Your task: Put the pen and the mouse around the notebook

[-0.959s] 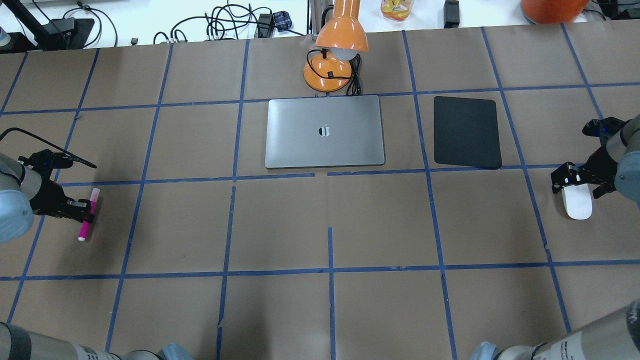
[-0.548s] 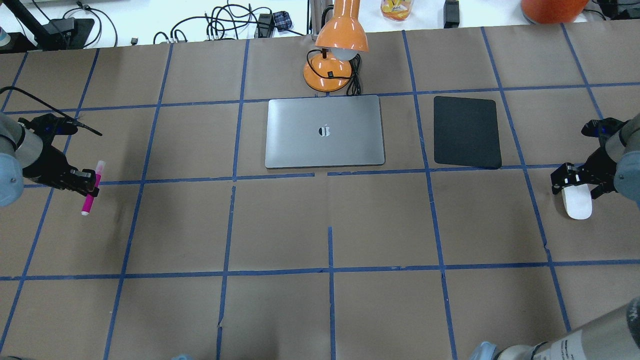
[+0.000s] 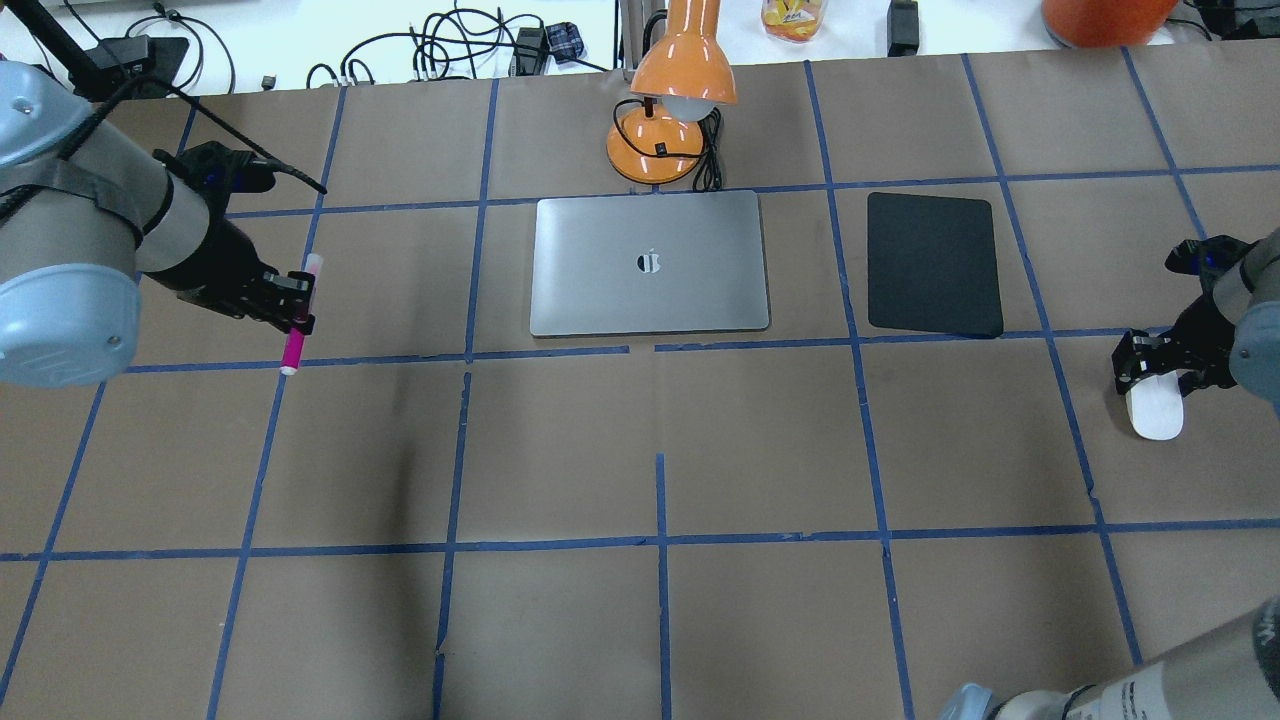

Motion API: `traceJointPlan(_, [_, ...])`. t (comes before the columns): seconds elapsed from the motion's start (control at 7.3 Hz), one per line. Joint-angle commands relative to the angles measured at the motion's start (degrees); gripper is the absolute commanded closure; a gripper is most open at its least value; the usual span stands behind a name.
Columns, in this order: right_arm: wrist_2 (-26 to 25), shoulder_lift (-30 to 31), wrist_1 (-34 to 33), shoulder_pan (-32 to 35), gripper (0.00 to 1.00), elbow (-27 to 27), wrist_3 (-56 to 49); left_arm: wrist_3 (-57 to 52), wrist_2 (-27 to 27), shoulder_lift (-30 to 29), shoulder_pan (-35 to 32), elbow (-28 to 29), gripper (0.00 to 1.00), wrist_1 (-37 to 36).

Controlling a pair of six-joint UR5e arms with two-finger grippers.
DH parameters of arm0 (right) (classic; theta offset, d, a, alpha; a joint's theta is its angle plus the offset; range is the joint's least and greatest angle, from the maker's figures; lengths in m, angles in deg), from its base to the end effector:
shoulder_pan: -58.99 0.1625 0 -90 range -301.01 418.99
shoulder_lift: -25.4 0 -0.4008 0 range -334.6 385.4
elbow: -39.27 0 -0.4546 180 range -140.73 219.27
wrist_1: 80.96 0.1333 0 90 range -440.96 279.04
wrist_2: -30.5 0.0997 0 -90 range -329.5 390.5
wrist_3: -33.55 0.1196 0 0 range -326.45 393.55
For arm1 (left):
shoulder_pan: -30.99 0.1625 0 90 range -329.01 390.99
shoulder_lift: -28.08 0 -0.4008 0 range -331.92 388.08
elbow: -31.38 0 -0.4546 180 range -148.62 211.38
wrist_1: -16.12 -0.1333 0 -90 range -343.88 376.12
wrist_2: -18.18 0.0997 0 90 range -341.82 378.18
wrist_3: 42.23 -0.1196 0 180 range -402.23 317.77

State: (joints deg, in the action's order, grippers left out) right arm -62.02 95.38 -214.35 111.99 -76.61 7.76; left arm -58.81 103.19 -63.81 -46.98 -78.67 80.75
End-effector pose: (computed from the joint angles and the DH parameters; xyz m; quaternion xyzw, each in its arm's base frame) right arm -0.2275 -0.5147 0.0889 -0.0971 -0.9948 -0.0301 0.0074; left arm -0.0277 -0.5596 0.2803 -0.0409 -0.9978 0.0397 0.0348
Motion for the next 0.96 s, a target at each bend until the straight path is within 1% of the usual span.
traceJointPlan(0.0, [0.06,0.68,0.24,0.09,0.51,0.48,0.21,17.74,-1.78,-2.49,-13.73,2.89,1.0,-3.78])
traceJointPlan(0.14, [0.76,0.95,-0.02,0.61,0.51,1.87,0.47,23.98,-1.69,-3.9,-16.13,3.17,1.0,-4.5])
traceJointPlan(0.27, [0.85,1.03,0.67,1.4,0.51,4.76,0.47,32.66,-2.21,-4.96,-17.46,3.09,1.0,-6.77])
traceJointPlan(0.41, [0.85,0.08,1.03,3.67,0.51,7.83,0.47,48.23,-1.78,-6.01,-21.13,3.0,1.0,-8.19])
traceJointPlan(0.55, [1.03,-0.71,1.38,6.48,0.52,10.21,0.56,66.75,-1.86,-7.76,-24.3,2.91,1.0,-11.42])
traceJointPlan(0.68, [3.38,-0.9,1.21,8.94,0.56,11.63,1.26,81.55,-1.95,-9.87,-27.12,2.82,1.0,-11.71])
traceJointPlan(0.82, [4.1,-1.86,1.21,10.71,0.54,12.69,5.09,97.19,-3.0,-12.41,-30.54,2.82,1.0,-12.41])
